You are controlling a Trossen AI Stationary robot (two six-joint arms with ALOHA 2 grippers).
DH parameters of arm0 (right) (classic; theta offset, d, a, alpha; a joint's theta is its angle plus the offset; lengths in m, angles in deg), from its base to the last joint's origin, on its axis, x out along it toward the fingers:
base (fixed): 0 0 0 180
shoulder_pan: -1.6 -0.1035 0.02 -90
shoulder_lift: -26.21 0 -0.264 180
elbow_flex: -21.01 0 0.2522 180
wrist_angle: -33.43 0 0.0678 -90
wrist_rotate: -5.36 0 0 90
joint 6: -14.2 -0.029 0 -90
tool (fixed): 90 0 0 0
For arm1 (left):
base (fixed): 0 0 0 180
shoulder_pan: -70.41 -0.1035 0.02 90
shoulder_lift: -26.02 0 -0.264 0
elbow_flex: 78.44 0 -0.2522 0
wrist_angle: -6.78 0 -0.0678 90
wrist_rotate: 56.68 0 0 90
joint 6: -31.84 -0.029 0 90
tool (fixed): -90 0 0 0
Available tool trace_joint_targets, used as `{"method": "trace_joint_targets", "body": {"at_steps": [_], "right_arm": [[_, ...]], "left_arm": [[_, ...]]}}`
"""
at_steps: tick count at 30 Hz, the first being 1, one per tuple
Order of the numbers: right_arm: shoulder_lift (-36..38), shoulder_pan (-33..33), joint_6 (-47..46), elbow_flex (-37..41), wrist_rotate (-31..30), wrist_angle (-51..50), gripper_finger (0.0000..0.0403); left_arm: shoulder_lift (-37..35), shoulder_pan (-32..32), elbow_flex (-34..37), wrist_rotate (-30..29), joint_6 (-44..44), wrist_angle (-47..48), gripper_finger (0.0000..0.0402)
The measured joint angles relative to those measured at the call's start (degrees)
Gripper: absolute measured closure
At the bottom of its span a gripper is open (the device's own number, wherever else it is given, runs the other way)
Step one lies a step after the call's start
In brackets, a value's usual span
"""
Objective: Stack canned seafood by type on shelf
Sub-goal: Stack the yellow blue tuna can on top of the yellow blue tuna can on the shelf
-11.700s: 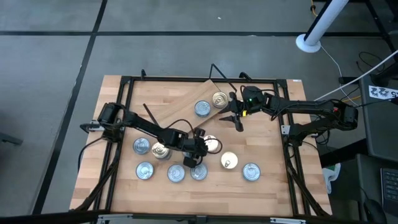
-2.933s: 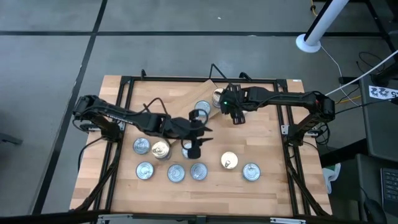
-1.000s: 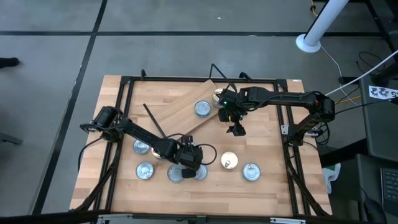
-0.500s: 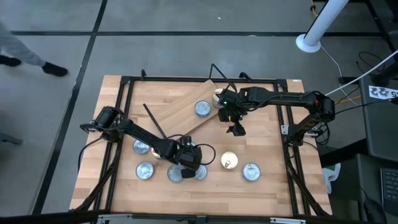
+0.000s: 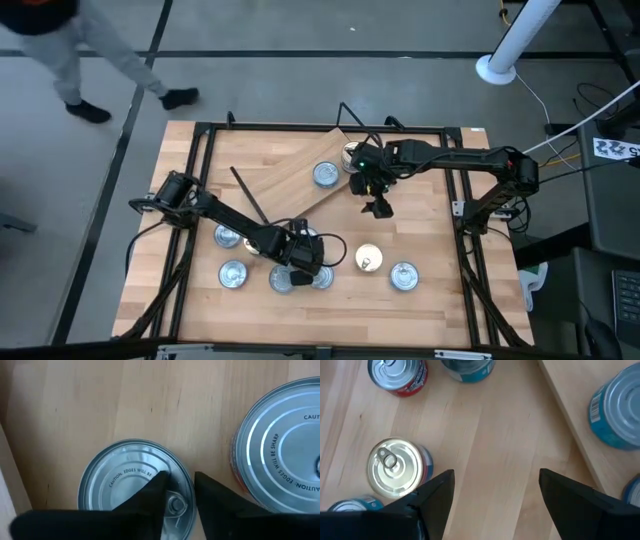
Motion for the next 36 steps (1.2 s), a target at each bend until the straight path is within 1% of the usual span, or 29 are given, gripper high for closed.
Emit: {"method": "trace_joint_targets", "body": {"at_steps": [5, 10, 14, 17, 20, 25, 28, 30, 36], "right_arm": [[0.0, 0.0, -0.02, 2.57, 1.05, 4.91, 0.0114], [0.0, -0.8, -0.02, 6.83, 1.32, 10.57, 0.0114], [0.0, -3.3, 0.26, 9.58, 0.5, 14.13, 0.0114], [0.0, -6.52, 2.16, 11.28, -1.45, 16.86, 0.0114], [0.0, -10.24, 3.96, 13.07, -6.52, 21.28, 0.0114], [0.0, -16.25, 8.46, 16.03, -19.89, 30.38, 0.0114], [0.0, -19.3, 10.91, 17.92, -26.26, 35.46, 0.0114], [0.0, -20.9, 12.25, 18.83, -29.07, 37.13, 0.0114], [0.0, -24.61, 13.0, 21.33, -34.39, 38.27, 0.0114]], "left_arm": [[0.04, -0.13, 0.0, -0.61, -0.08, -0.05, 0.0354], [0.0, -0.13, 0.02, -0.64, -0.06, -0.12, 0.0391], [-0.02, -0.13, 0.04, -0.59, -0.06, -0.33, 0.0398], [-0.02, -0.13, 0.06, -0.59, -0.01, -0.36, 0.04], [-0.02, -0.13, 0.09, -0.57, 0.85, -0.54, 0.04], [0.06, -0.21, 0.15, -0.24, 1.08, -3.08, 0.0401], [0.17, -0.47, 0.21, -0.12, 1.15, -5.05, 0.0401], [0.2, -0.88, 0.22, 0.04, 1.28, -6.15, 0.0401], [0.24, -2.84, 0.26, -0.11, 3.63, -8.78, 0.0401]]}}
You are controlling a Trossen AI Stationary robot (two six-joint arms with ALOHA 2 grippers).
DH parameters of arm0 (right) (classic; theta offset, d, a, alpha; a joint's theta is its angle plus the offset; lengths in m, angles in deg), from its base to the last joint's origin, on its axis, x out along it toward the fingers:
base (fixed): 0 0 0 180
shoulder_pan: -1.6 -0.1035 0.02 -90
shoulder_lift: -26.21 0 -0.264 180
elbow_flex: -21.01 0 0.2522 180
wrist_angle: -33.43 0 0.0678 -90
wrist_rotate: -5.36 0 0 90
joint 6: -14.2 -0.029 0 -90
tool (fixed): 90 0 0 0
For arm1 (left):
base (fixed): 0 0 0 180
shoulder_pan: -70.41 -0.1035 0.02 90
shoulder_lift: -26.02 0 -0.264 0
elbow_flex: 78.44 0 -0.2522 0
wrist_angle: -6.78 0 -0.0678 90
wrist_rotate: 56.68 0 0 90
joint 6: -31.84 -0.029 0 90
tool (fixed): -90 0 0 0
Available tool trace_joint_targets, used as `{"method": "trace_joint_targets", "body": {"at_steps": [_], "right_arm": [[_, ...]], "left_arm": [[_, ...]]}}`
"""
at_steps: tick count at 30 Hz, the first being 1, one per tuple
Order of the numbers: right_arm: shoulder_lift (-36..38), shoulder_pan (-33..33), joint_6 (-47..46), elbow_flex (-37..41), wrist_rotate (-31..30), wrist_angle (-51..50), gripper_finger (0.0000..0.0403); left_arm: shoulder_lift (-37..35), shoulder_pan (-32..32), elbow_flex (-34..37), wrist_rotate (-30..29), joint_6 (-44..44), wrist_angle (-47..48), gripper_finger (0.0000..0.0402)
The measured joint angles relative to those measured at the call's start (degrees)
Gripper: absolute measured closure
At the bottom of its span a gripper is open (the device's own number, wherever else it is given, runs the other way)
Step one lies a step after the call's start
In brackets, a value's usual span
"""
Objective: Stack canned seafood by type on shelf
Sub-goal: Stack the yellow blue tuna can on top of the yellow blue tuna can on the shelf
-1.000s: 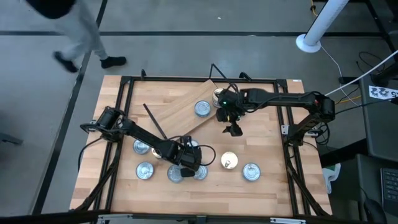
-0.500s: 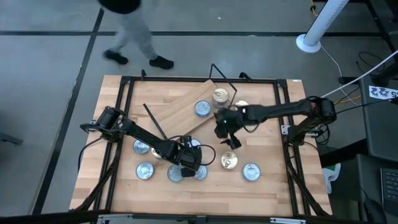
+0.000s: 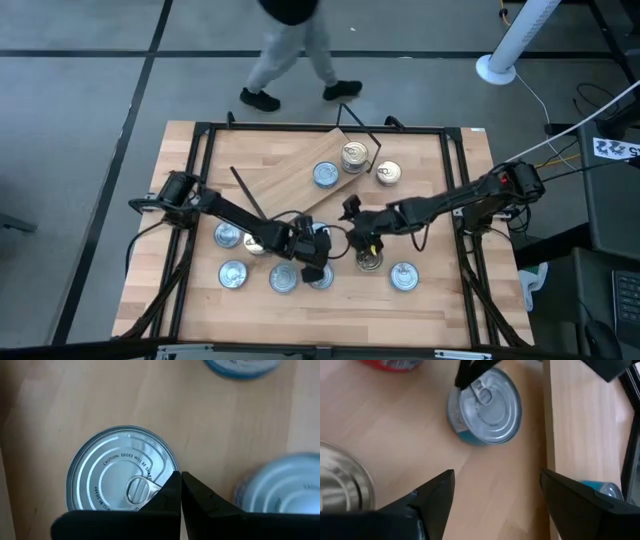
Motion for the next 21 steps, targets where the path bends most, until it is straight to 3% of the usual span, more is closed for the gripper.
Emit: {"method": "trace_joint_targets", "body": {"at_steps": [5, 10, 21], "right_arm": [[0.0, -2.14, 0.0, 3.08, -4.8, 4.95, 0.0114], [0.0, -2.81, 0.0, 5.61, -4.85, 9.96, 0.0114], [0.0, -2.78, -0.13, 6.12, -4.87, 9.79, 0.0114]], "left_arm": [[0.0, -1.58, 0.0, -0.34, 0.02, -3.66, 0.0401], [-0.02, -2.83, 0.0, -0.5, 0.02, -6.81, 0.0401], [-0.07, -5.07, 0.0, -0.52, 2.56, -12.25, 0.0401]]}}
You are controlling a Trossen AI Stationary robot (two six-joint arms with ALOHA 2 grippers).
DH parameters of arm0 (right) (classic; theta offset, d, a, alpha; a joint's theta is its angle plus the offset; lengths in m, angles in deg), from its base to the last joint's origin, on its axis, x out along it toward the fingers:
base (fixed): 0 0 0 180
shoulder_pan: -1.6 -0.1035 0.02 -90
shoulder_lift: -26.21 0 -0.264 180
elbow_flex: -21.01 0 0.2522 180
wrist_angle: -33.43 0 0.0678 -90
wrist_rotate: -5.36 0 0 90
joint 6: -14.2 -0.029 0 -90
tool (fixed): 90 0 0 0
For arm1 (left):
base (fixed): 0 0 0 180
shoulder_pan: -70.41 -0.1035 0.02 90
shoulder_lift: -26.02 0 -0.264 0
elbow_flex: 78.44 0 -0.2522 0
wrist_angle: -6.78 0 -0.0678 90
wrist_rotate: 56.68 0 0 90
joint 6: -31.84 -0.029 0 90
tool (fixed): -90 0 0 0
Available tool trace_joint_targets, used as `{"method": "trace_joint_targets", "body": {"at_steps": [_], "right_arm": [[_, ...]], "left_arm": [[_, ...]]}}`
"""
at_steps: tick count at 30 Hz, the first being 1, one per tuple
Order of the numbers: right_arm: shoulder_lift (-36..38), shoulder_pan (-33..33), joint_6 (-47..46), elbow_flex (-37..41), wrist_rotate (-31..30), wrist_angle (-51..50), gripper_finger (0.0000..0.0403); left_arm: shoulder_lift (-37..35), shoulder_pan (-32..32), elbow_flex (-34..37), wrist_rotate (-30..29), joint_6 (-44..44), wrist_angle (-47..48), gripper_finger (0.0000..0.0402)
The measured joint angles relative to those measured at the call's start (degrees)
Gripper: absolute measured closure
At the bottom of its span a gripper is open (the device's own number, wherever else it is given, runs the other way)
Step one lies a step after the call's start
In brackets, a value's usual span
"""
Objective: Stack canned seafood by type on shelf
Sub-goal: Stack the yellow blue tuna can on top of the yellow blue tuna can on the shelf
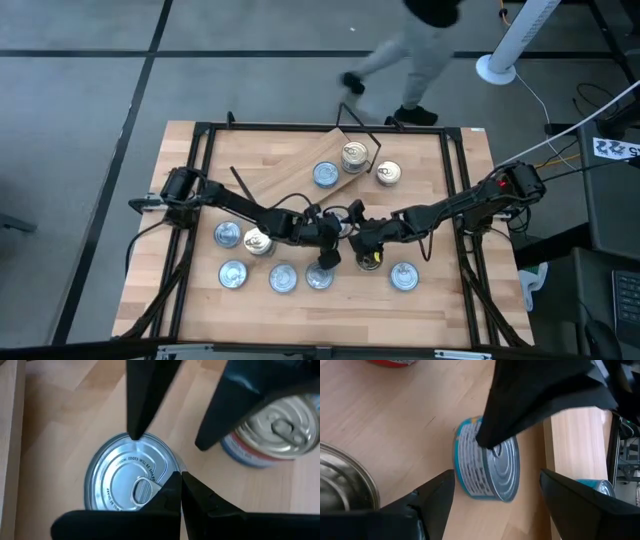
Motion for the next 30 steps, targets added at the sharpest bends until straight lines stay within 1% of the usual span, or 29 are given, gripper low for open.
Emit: {"method": "trace_joint_targets", "body": {"at_steps": [9, 15, 18, 24, 27, 30], "right_arm": [[0.0, 0.02, 0.02, 0.01, 0.02, -1.14, 0.0114], [-0.02, 0.02, 0.02, 0.02, 0.02, -3.69, 0.0114], [-0.02, 0.02, 0.02, 0.03, -0.01, -3.58, 0.0114], [-0.02, 0.02, -0.02, 0.03, -3.08, -3.5, 0.0114], [-0.04, 0.02, -0.02, 0.03, -3.09, -3.5, 0.0124], [-0.07, 0.02, -0.02, 0.07, -2.78, -3.71, 0.015]], "left_arm": [[-0.07, -0.99, -0.09, 0.94, 1.09, -3.77, 0.0401], [-0.84, -1.62, -0.11, 1.3, 1.94, -3.74, 0.0401], [-1.14, -1.68, -0.11, 1.77, 1.98, -5.41, 0.0401], [-1.2, -1.62, -0.11, 3.46, 1.97, -7.4, 0.0402], [-1.22, -1.62, -0.11, 3.88, 1.97, -7.79, 0.0401], [-1.21, -1.62, -0.11, 4.15, 1.97, -8.04, 0.0401]]}}
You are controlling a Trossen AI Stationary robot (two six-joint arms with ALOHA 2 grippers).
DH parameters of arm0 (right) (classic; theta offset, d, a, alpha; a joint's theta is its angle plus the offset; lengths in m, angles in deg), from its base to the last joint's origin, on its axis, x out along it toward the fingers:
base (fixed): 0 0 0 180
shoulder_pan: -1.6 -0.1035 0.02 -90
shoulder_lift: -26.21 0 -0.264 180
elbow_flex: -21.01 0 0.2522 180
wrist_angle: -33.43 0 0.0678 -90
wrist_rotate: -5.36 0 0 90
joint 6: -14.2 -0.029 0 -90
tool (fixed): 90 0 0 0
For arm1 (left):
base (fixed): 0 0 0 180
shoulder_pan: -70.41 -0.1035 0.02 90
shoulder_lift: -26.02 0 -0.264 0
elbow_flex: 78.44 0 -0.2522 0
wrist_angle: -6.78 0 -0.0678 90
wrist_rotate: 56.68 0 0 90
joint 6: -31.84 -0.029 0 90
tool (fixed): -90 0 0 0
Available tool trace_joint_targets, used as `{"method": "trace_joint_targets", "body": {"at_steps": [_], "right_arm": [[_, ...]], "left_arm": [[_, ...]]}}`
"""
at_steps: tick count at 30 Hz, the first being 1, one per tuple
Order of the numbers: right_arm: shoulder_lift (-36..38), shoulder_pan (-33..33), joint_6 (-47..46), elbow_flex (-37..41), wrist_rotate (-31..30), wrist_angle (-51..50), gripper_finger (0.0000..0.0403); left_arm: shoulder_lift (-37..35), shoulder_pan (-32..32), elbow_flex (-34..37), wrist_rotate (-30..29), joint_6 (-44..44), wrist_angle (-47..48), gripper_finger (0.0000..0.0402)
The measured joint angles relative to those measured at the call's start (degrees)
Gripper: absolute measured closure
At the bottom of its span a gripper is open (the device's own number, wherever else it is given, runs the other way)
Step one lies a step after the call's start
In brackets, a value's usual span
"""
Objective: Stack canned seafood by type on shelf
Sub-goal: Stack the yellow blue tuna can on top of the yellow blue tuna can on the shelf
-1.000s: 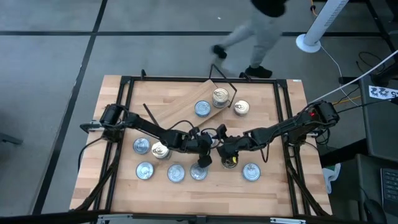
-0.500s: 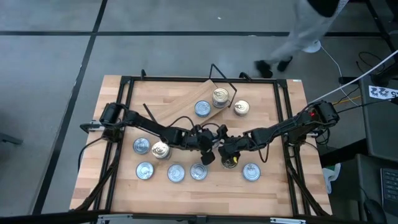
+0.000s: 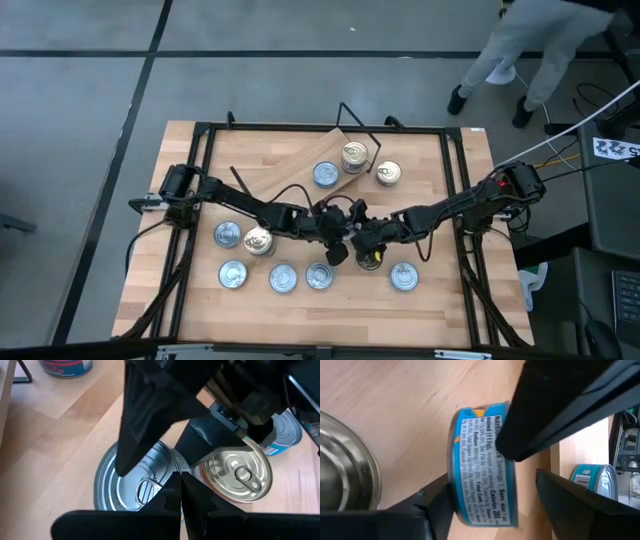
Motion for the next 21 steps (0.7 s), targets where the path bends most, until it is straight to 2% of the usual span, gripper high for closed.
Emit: {"method": "trace_joint_targets", "body": {"at_steps": [10, 15, 21], "right_arm": [[-0.02, -0.02, 0.03, 0.07, 2.33, -0.34, 0.0275], [-0.02, 0.0, -0.02, 0.07, 2.84, 0.2, 0.0275], [-0.02, 0.0, -0.04, -0.07, 2.74, 0.86, 0.0238]], "left_arm": [[-0.08, 0.01, -0.02, 0.05, 0.09, -0.06, 0.0388], [-0.08, 0.03, -0.09, 0.56, -0.63, -0.29, 0.0343], [-1.95, -0.11, -0.11, 4.03, -1.8, 0.78, 0.0283]]}}
